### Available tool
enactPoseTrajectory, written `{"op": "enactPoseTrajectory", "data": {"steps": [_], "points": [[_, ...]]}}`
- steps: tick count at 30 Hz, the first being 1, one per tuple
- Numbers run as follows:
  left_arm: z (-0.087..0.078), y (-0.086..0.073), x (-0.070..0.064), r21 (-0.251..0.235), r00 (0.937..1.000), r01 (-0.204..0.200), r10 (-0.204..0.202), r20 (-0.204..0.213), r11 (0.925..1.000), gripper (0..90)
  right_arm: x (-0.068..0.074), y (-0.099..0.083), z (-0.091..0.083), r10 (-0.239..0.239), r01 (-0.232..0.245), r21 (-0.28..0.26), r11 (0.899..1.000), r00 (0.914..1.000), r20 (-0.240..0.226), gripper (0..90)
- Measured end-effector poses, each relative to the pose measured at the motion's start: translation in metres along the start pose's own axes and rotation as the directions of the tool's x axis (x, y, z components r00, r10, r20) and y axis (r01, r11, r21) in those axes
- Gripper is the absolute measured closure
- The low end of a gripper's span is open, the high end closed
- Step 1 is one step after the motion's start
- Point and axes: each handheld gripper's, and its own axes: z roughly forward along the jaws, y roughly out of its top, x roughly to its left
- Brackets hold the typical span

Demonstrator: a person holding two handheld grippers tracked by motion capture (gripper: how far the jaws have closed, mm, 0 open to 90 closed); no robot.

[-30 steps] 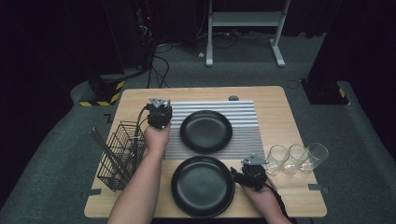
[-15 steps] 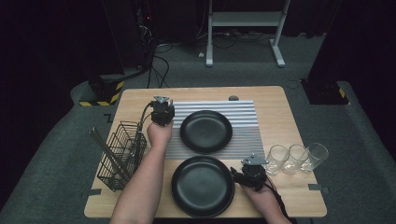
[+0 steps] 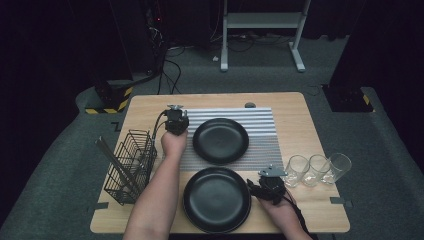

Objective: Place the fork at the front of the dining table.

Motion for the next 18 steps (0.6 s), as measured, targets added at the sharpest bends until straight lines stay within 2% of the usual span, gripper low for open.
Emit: {"op": "enactPoseTrajectory", "data": {"steps": [18], "points": [[0.011,-0.006,0.001,0.048,1.0000,0.007,-0.007,-0.005,0.9988,82.6,0.000,0.000,0.000,-0.007,0.007,-0.002,1.000,1.0000,-0.002,36.3]]}}
